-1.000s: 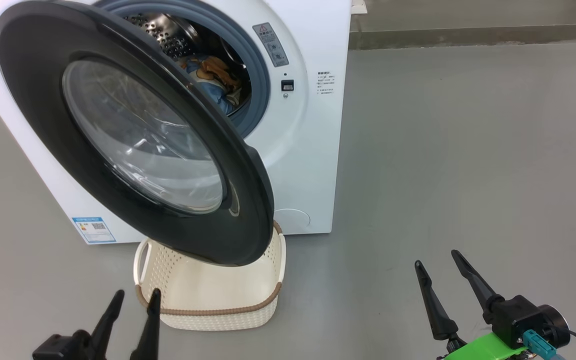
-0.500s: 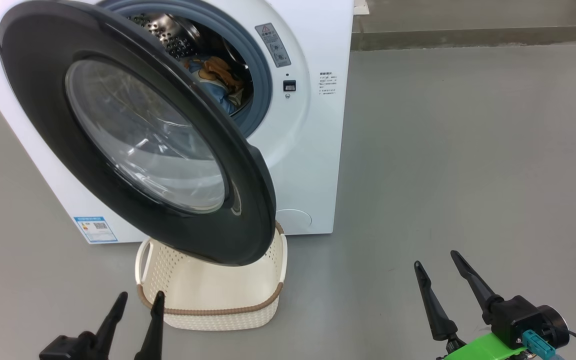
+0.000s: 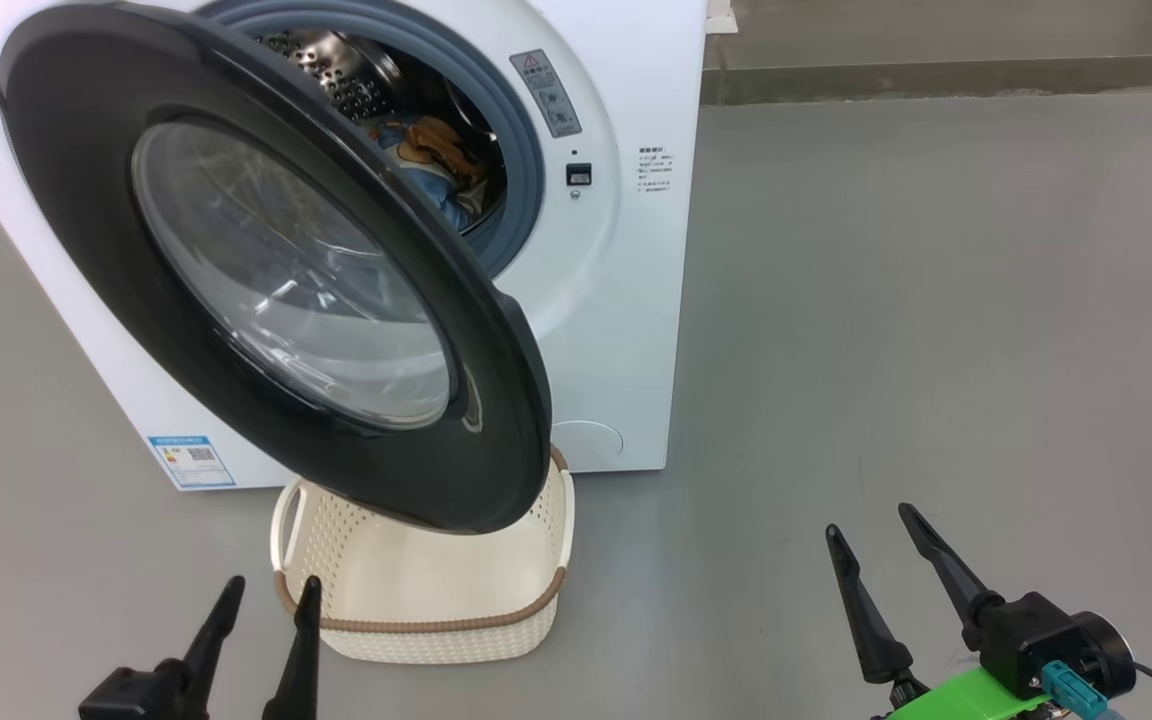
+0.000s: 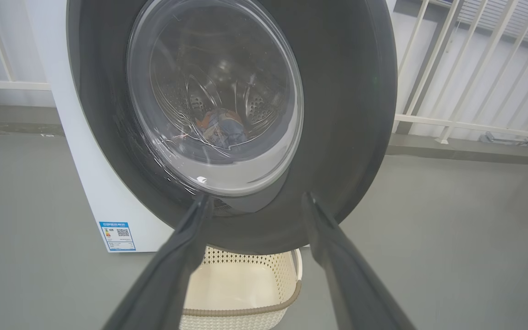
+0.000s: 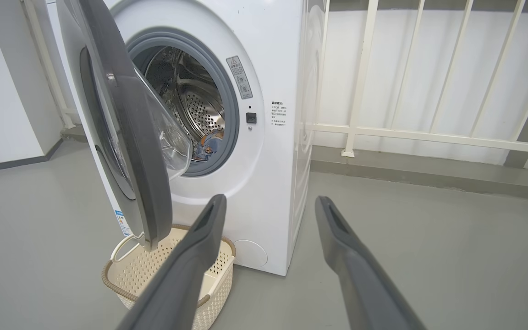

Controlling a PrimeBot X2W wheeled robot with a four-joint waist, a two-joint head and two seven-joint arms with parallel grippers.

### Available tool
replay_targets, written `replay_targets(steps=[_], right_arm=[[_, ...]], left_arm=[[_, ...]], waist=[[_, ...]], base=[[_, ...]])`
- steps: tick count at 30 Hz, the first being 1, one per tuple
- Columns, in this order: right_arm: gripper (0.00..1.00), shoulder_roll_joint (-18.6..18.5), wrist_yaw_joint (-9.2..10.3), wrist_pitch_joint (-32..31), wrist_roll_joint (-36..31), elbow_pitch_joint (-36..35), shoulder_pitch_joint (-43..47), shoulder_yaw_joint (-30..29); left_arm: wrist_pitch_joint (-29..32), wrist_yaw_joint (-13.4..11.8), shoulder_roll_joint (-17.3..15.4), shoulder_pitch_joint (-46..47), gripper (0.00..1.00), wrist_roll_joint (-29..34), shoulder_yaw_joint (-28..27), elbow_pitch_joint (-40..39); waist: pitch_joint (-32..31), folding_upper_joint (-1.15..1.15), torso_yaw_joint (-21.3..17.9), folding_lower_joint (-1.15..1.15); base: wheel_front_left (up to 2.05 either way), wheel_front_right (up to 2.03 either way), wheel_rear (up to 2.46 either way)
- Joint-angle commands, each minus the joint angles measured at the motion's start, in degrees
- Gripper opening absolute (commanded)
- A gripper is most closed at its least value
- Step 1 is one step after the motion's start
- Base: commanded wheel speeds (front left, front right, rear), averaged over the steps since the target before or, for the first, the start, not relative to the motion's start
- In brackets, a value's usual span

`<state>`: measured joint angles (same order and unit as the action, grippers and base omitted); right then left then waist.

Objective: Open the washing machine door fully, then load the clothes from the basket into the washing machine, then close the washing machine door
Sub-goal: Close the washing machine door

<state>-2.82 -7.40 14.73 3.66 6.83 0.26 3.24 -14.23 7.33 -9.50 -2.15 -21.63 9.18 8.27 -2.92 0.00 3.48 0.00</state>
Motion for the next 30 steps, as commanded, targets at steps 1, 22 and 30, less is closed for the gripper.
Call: replay_targets(steps=[1, 22, 30], right_arm=[[1.00, -0.06, -0.09, 0.27, 0.10, -1.16, -1.28, 1.64], [1.00, -0.06, -0.09, 0.27, 0.20, -0.82, -1.56, 1.81], [0.00, -0.06, -0.09, 0.27, -1.71, -1.20, -3.76, 4.30]], left_arm=[[-0.76, 0.15, -0.50, 1.23, 1.00, 0.81, -2.28, -1.54], [-0.76, 0.15, -0.16, 1.19, 1.00, 0.90, -2.35, -1.50], [-0.76, 0.15, -0.17, 1.90, 1.00, 0.58, -1.43, -1.12]], waist=[[-0.03, 0.00, 0.03, 0.00], [0.08, 0.00, 0.18, 0.00], [1.34, 0.00, 1.25, 0.00]], base=[[0.00, 0.00, 0.00], [0.00, 0.00, 0.00], [0.00, 0.00, 0.00]])
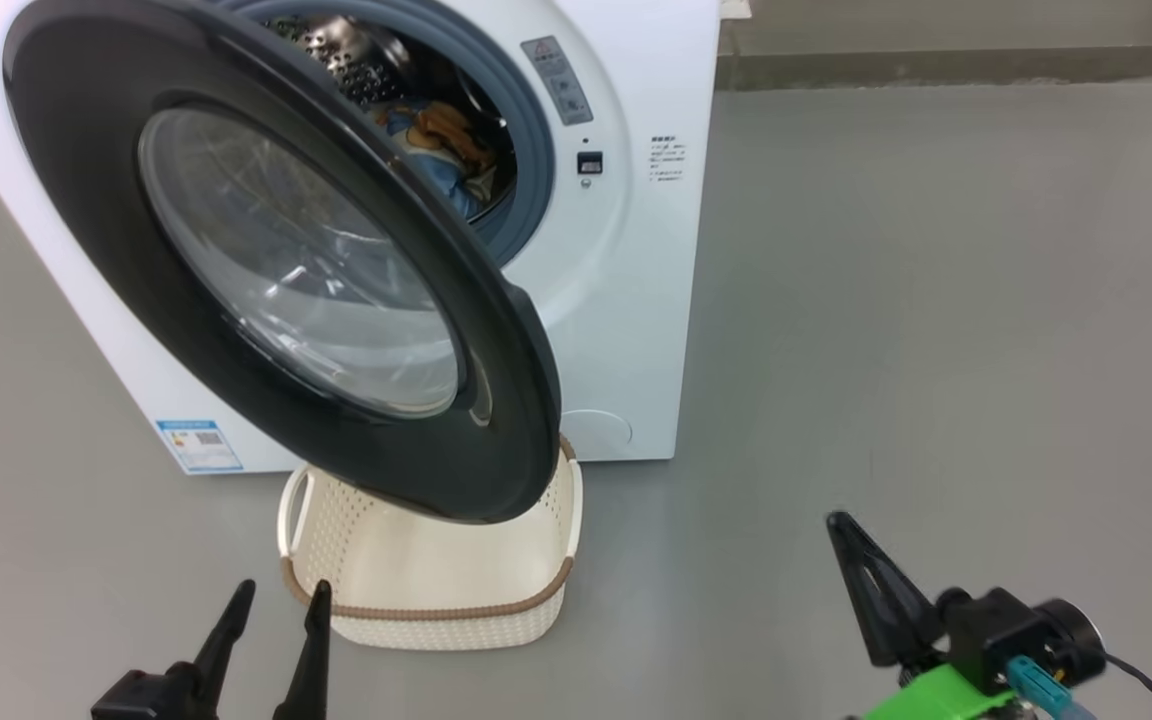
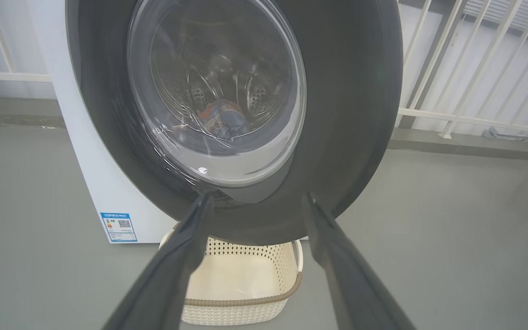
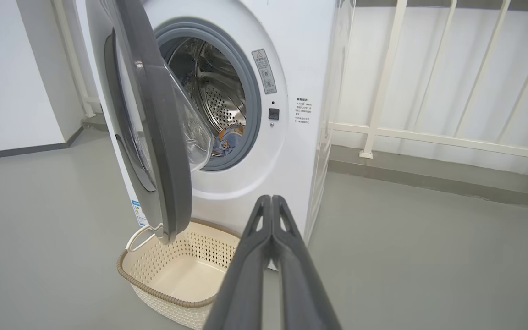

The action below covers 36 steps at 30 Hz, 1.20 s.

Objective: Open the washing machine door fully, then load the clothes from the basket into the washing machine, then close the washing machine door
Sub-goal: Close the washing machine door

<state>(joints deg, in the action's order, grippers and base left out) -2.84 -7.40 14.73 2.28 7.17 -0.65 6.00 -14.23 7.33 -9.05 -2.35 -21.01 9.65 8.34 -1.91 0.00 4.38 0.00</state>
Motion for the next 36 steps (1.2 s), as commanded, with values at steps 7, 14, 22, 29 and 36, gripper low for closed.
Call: replay_targets(steps=[7, 14, 22, 29, 36], right_arm=[[0.00, -1.70, -0.09, 0.27, 0.01, -0.12, -7.85, 8.87], [0.00, -4.19, -0.09, 0.27, 1.28, 2.14, -15.51, 18.08], [0.00, -6.47, -0.09, 0.27, 3.35, 5.56, -22.64, 24.40], [0.00, -7.53, -0.09, 0.27, 4.39, 8.00, -26.22, 26.50], [0.00, -8.49, -0.09, 0.27, 5.13, 10.05, -29.48, 26.07]], left_arm=[[-0.76, 0.15, -0.04, 3.10, 1.00, 0.11, -0.79, -0.92], [-0.77, 0.15, 0.60, 5.12, 1.00, -0.10, 0.89, -0.63], [-0.77, 0.15, 1.31, 7.93, 1.00, -0.47, 3.74, 0.27], [-0.77, 0.15, 1.86, 9.60, 1.00, -0.97, 5.02, 0.62], [-0.77, 0.15, 2.48, 10.89, 1.00, -1.39, 6.21, 0.98]], waist=[[2.26, 0.00, 2.82, 0.00], [5.57, 0.00, 6.32, 0.00], [9.18, 0.00, 11.24, 0.00], [11.35, 0.00, 14.45, 0.00], [13.60, 0.00, 17.14, 0.00]], base=[[0.00, 0.00, 0.00], [0.00, 0.00, 0.00], [0.00, 0.00, 0.00], [0.00, 0.00, 0.00], [0.00, 0.00, 0.00]])
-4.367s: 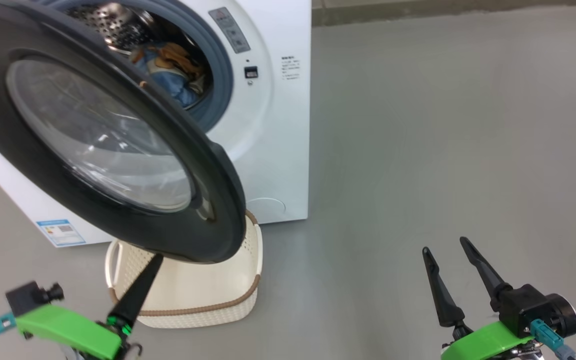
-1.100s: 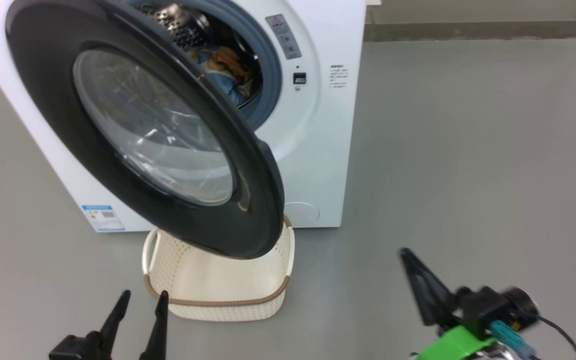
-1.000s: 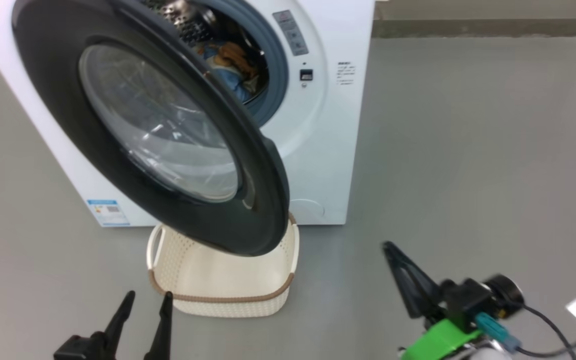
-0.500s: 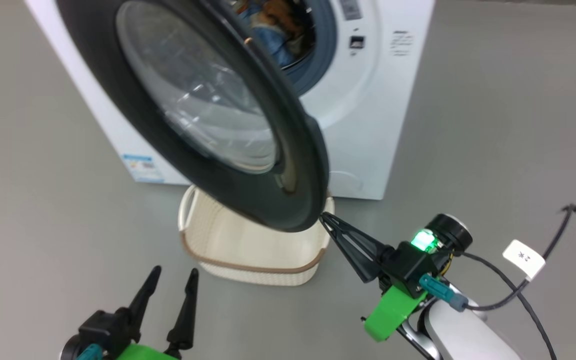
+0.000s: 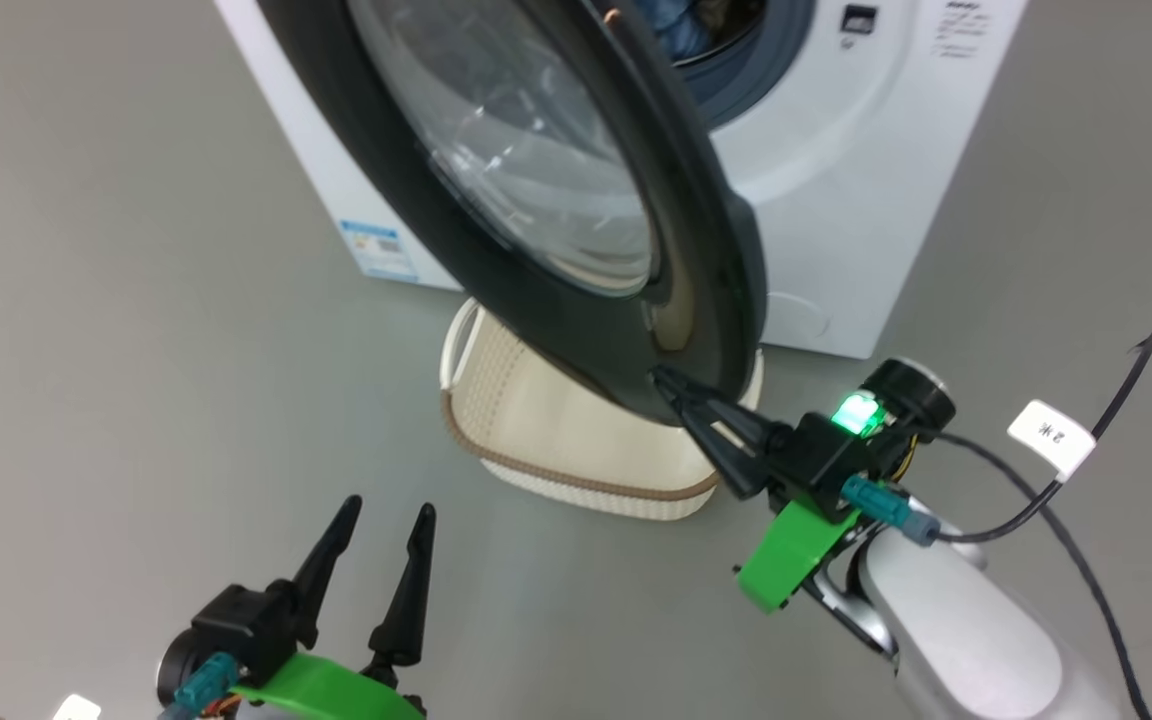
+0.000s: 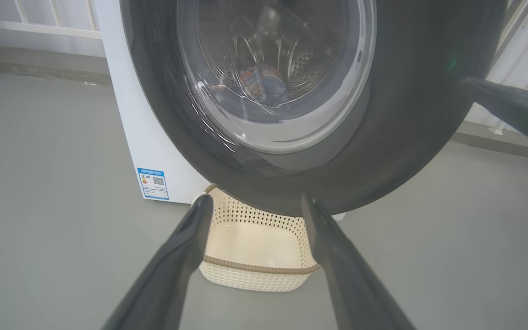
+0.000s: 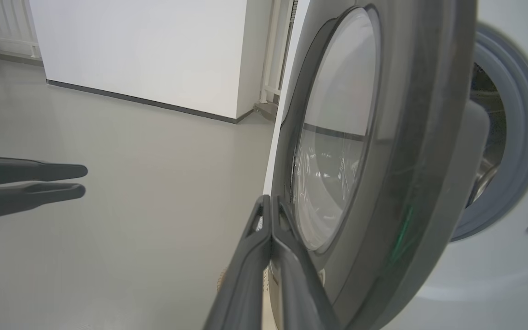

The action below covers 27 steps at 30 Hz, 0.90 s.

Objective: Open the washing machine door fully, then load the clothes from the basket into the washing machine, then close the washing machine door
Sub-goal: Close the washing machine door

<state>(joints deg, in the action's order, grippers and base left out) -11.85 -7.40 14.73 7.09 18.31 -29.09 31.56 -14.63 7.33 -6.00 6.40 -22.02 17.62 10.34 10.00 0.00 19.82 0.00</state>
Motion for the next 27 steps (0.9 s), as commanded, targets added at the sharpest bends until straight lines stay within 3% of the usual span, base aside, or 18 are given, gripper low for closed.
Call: replay_targets(steps=[1, 27], right_arm=[[0.00, 0.45, -0.09, 0.27, 0.32, -0.90, -1.39, 0.38], [0.00, -2.91, -0.09, 0.27, 0.28, 0.65, -10.16, -10.36]], left_arm=[[-0.37, 0.15, -0.48, 2.28, 1.00, -0.42, -1.70, -0.95], [-0.37, 0.15, 1.65, 7.98, 1.00, -0.95, -0.31, -0.98]], waist=[[2.00, 0.00, 1.98, 0.00], [11.32, 0.00, 4.21, 0.00]], base=[[0.00, 0.00, 0.00], [0.00, 0.00, 0.00]])
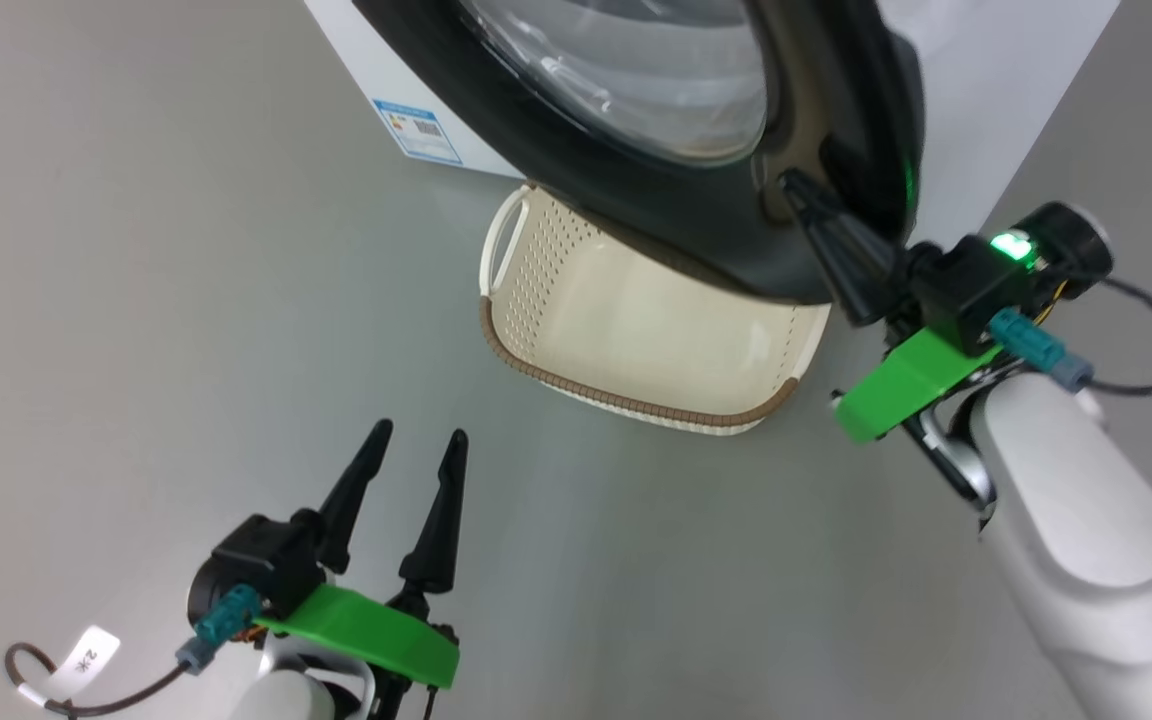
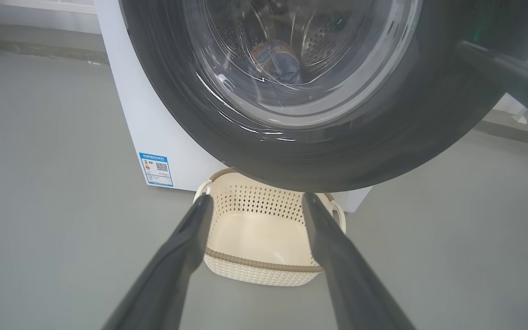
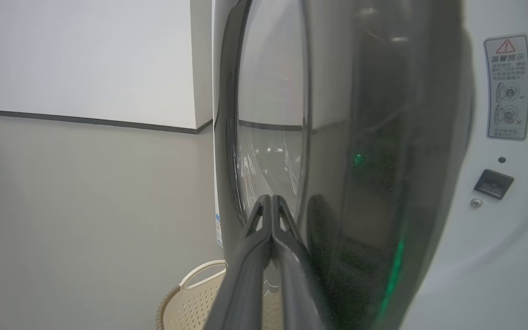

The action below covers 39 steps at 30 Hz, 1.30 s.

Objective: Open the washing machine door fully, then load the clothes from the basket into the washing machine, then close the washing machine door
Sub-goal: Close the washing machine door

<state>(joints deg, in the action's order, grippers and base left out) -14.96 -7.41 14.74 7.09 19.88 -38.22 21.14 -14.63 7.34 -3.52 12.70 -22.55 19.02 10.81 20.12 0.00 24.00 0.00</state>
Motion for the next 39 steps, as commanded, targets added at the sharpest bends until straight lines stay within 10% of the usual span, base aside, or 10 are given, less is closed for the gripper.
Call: replay_targets(steps=[1, 39], right_arm=[[0.00, -0.17, -0.08, 0.26, 0.44, -0.54, -1.52, -0.19], [0.00, -7.99, -0.08, 0.26, -3.58, 12.94, -30.46, -6.82]], left_arm=[[-0.37, 0.14, -0.71, 1.94, 1.00, -0.64, -1.87, -1.47], [-0.37, 0.14, 0.64, 8.79, 1.00, -5.87, -0.02, -2.58]], waist=[[1.62, 0.00, 0.06, 0.00], [13.88, 0.00, 4.18, 0.00]], base=[[0.00, 0.00, 0.00], [0.00, 0.00, 0.00]])
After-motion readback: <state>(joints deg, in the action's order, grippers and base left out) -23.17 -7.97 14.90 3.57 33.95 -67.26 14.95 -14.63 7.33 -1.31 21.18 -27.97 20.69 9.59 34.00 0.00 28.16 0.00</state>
